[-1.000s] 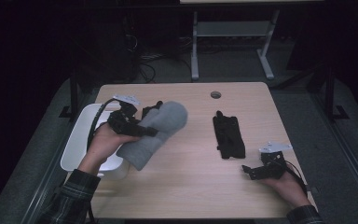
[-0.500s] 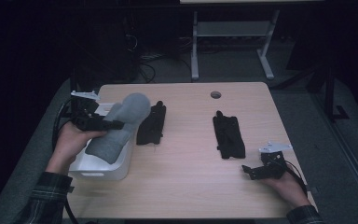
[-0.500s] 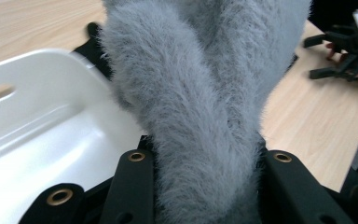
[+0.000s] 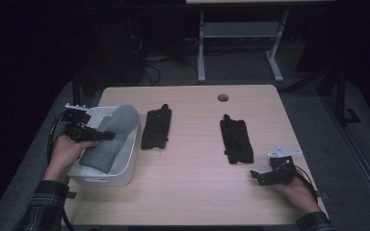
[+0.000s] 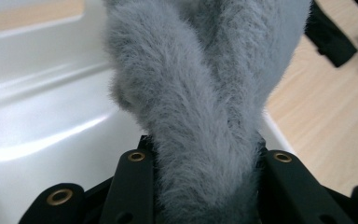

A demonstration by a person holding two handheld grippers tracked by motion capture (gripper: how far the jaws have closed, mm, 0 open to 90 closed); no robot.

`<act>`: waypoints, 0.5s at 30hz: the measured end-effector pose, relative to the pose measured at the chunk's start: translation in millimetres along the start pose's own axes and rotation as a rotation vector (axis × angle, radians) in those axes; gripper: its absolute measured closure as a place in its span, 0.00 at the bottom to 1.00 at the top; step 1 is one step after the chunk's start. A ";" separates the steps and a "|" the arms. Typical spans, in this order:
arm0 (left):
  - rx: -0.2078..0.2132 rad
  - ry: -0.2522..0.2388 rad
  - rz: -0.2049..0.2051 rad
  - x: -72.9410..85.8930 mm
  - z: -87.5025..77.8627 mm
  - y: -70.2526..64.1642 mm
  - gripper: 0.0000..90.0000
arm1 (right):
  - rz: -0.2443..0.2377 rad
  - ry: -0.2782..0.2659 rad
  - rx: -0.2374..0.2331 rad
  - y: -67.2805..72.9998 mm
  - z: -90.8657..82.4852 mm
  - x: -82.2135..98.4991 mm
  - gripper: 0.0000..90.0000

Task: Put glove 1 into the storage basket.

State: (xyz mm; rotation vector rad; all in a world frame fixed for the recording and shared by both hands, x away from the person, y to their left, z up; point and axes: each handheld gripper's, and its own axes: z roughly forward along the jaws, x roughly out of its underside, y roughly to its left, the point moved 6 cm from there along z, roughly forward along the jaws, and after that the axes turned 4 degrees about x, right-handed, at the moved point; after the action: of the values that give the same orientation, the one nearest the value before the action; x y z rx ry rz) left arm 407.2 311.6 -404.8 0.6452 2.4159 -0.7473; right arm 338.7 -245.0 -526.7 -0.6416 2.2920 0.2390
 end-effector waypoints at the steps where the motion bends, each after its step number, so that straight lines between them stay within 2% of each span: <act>1: -0.005 0.007 -0.017 2.4 3.2 5.5 0.73 | 0.000 0.000 0.000 0.0 0.0 0.0 0.00; 5: -0.024 0.032 -0.060 9.0 11.8 17.8 0.73 | 0.000 0.000 0.000 0.0 0.0 0.0 0.00; 9: -0.042 0.059 -0.083 14.2 19.6 24.7 0.73 | 0.000 0.000 0.000 0.0 0.0 0.0 0.00; 13: -0.049 0.107 -0.108 22.1 31.5 32.1 0.71 | 0.000 0.000 0.000 0.0 0.0 0.0 0.00; 15: -0.055 0.113 -0.124 24.9 35.3 35.9 0.70 | 0.000 0.000 0.000 0.0 0.0 0.0 0.00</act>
State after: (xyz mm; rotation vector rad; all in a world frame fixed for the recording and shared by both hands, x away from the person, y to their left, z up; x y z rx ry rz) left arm 421.0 323.1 -458.0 0.5322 2.5905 -0.7079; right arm 338.7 -245.0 -526.7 -0.6416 2.2921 0.2387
